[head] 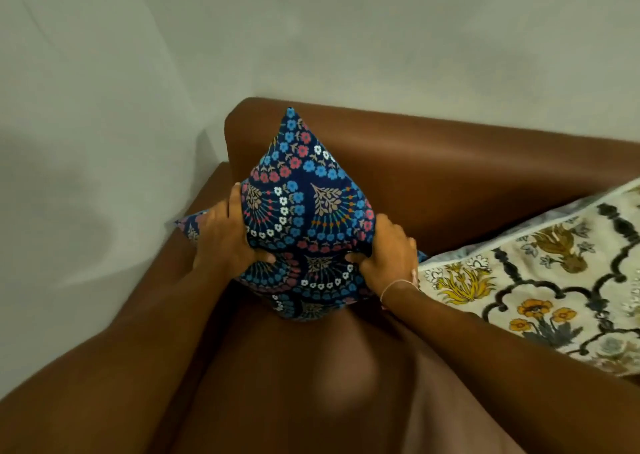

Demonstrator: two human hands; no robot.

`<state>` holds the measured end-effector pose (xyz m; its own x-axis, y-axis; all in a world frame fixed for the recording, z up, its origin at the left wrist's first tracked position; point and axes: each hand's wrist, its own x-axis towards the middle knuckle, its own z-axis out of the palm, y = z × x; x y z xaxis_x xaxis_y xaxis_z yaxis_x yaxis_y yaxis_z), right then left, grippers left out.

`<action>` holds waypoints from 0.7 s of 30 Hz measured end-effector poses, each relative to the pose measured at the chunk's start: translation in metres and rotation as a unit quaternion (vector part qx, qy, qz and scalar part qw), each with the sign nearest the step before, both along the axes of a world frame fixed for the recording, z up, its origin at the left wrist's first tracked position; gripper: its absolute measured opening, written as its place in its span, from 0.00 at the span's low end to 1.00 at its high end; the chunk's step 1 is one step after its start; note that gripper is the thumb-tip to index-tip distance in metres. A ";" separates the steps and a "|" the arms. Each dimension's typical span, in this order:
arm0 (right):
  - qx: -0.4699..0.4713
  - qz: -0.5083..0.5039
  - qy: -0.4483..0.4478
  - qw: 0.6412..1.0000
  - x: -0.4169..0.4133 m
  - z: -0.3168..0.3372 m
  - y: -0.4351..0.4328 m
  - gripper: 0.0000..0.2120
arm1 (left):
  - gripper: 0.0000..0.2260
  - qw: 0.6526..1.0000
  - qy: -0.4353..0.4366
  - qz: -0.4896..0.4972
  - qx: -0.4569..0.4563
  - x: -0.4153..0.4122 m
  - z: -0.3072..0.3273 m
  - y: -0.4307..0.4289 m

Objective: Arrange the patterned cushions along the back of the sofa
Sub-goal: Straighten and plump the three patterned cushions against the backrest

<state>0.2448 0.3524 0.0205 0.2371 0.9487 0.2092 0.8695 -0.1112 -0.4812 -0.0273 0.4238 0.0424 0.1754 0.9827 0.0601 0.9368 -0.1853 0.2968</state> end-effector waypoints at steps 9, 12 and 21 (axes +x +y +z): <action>-0.069 0.036 0.034 0.996 0.011 -0.009 0.008 0.41 | 0.68 1.000 0.009 -0.016 -0.025 -0.001 -0.011 0.006; -0.099 0.081 0.044 0.991 0.020 0.000 0.007 0.54 | 0.69 0.999 0.034 -0.013 -0.014 -0.003 -0.010 0.001; 0.177 0.022 -0.060 0.982 0.182 0.094 -0.040 0.30 | 0.46 0.970 0.114 0.012 0.215 0.078 0.016 -0.051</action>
